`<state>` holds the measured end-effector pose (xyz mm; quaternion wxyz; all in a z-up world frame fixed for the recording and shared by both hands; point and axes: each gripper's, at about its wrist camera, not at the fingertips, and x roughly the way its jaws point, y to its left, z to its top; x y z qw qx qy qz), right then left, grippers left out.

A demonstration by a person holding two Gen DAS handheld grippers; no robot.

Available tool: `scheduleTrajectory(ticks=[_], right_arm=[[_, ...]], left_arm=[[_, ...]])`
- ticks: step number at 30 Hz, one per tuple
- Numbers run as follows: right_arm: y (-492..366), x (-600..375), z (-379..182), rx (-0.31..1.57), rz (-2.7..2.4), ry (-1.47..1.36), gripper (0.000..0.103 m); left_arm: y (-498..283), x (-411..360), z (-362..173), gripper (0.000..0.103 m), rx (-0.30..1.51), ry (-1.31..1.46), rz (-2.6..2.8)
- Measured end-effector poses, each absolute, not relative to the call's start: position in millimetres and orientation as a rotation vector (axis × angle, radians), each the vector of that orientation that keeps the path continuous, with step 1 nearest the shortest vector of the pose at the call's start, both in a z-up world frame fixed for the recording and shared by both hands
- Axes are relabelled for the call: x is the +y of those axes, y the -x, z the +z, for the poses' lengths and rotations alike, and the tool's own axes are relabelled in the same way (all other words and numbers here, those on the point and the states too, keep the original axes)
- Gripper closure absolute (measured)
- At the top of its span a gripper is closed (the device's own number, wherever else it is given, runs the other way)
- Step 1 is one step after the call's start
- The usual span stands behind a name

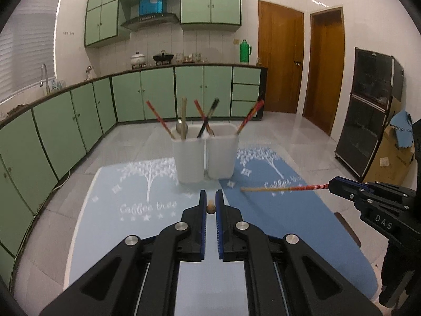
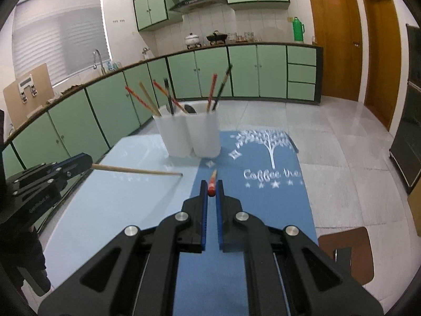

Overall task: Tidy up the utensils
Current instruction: 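Lift both held chopsticks upright and carry them above the white holder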

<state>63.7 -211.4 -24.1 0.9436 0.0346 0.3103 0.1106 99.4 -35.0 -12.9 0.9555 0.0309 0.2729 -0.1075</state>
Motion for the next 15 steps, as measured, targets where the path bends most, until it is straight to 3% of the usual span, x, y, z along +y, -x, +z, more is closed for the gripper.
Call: scheduleTrajectory(ticks=[15], right_arm=[[-111.9, -211.5, 46.3, 0.624, 0.363, -0.13, 0.098]], left_arm=[[-127.4, -33.9, 27.7, 0.097, 0.483, -0.083, -0.279]])
